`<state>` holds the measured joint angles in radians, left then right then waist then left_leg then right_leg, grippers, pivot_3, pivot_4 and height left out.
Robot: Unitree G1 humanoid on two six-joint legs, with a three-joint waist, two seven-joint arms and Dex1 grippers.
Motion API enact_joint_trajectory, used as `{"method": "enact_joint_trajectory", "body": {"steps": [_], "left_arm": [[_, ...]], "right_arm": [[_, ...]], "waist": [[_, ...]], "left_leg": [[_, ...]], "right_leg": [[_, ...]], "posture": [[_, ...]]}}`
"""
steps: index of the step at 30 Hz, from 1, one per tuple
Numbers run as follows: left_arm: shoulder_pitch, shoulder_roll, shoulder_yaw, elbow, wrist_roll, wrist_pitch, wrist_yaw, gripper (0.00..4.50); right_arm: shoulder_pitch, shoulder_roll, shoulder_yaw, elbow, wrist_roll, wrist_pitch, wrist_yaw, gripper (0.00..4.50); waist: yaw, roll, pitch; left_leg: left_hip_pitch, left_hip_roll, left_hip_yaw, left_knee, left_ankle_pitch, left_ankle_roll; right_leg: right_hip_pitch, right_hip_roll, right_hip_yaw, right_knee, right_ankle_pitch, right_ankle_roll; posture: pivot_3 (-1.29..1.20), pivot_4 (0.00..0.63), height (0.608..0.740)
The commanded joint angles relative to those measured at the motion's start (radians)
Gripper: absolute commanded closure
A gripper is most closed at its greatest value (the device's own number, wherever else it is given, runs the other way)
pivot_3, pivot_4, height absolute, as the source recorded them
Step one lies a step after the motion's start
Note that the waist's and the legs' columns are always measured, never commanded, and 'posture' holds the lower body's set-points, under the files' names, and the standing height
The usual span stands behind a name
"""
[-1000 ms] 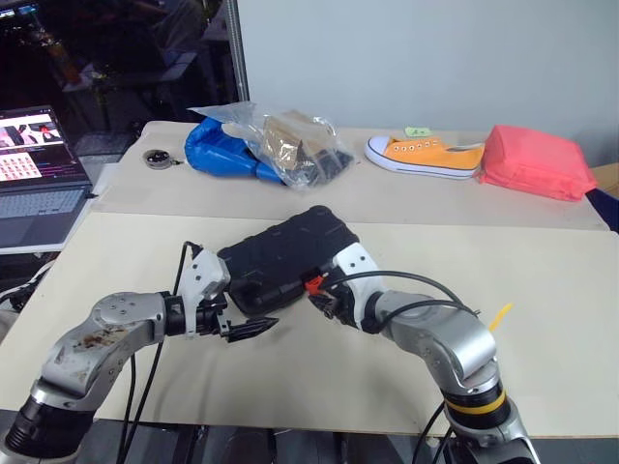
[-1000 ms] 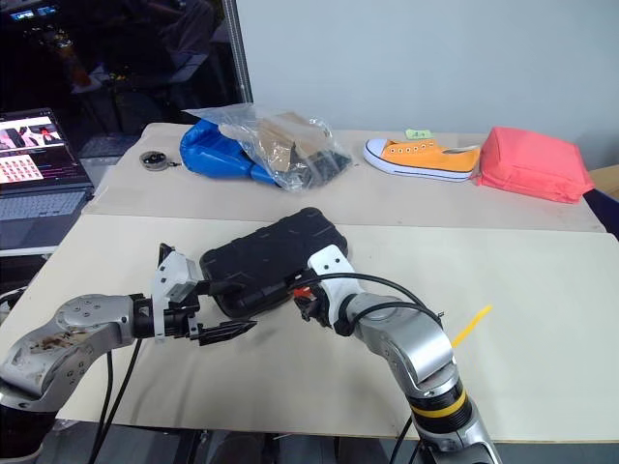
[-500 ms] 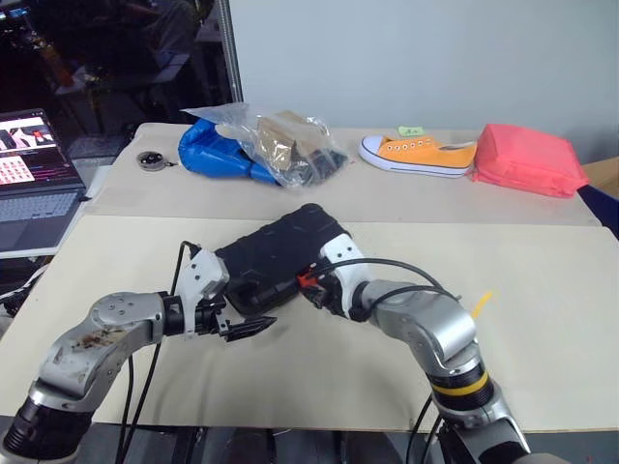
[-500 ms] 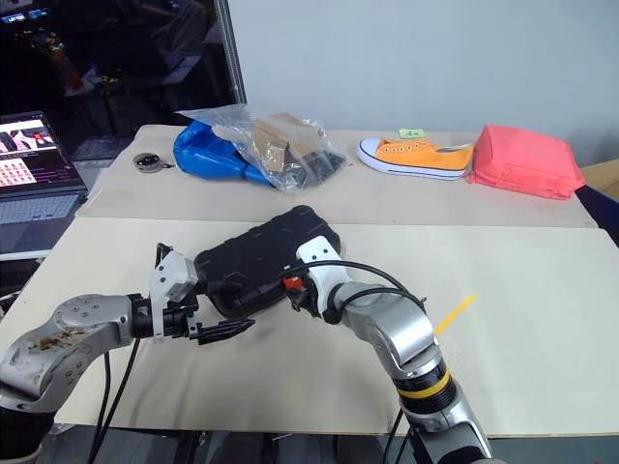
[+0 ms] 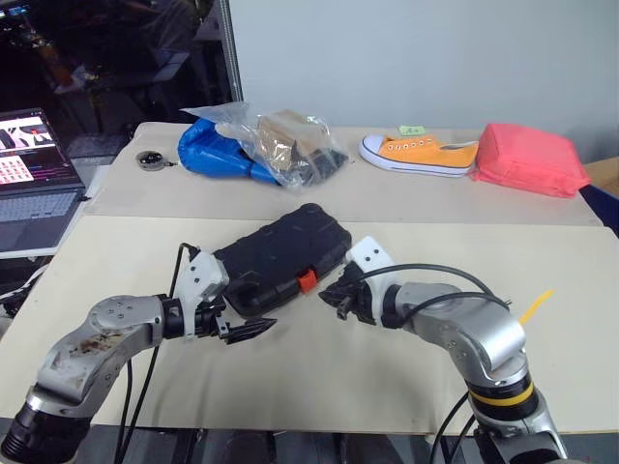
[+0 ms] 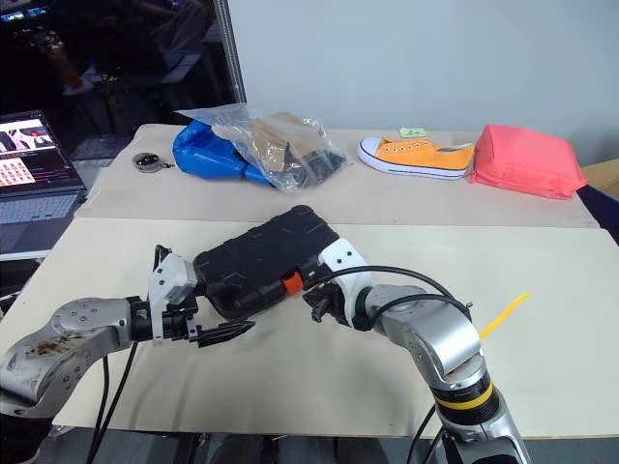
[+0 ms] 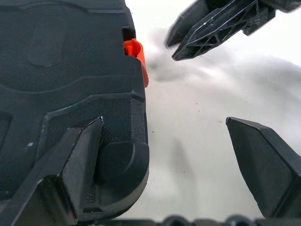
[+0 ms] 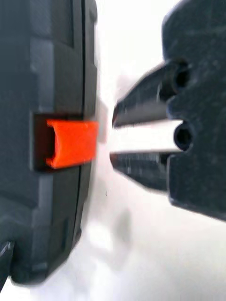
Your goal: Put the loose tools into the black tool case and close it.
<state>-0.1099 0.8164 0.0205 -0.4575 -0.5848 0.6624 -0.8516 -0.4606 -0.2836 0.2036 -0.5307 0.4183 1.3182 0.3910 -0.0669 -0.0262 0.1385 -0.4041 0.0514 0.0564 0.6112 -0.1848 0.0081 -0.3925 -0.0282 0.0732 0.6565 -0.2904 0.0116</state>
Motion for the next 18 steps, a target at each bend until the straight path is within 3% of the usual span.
{"method": "enact_joint_trajectory", "body": {"steps": [1, 7, 14, 18], "left_arm": [[0.016, 0.001, -0.029, 0.015, 0.005, 0.043, -0.004, 0.0], [0.01, -0.003, -0.033, 0.016, 0.005, 0.047, 0.001, 0.0], [0.023, -0.012, -0.026, 0.007, 0.005, 0.052, 0.012, 0.0], [0.029, -0.02, -0.03, 0.001, 0.006, 0.054, 0.017, 0.0]], "right_arm": [[-0.036, 0.064, 0.027, 0.103, -0.045, -0.081, -0.058, 4.48], [-0.071, 0.093, 0.086, 0.227, -0.113, -0.208, -0.077, 4.48], [0.038, -0.054, 0.013, -0.005, 0.041, -0.144, 0.087, 4.48], [0.033, -0.007, -0.062, 0.028, 0.055, -0.25, 0.075, 4.48]], "waist": [[0.0, 0.0, 0.0], [-0.001, 0.0, 0.0], [0.008, 0.0, 0.0], [0.004, 0.0, 0.0]], "left_leg": [[0.0, 0.0, 0.0, 0.0, 0.0, 0.0], [-0.001, -0.001, 0.001, 0.001, 0.0, 0.0], [-0.001, -0.001, 0.0, 0.0, 0.0, 0.0], [0.0, 0.0, 0.0, -0.001, 0.0, 0.0]], "right_leg": [[0.0, 0.0, 0.0, 0.0, 0.0, 0.0], [0.0, -0.001, 0.001, -0.001, 0.0, 0.0], [0.0, -0.001, 0.0, -0.002, 0.0, 0.0], [0.001, -0.001, 0.0, -0.002, 0.0, 0.0]], "posture": [[0.0, 0.15, 0.74], [0.0, 0.15, 0.74], [0.0, 0.15, 0.74], [0.0, 0.15, 0.74]]}}
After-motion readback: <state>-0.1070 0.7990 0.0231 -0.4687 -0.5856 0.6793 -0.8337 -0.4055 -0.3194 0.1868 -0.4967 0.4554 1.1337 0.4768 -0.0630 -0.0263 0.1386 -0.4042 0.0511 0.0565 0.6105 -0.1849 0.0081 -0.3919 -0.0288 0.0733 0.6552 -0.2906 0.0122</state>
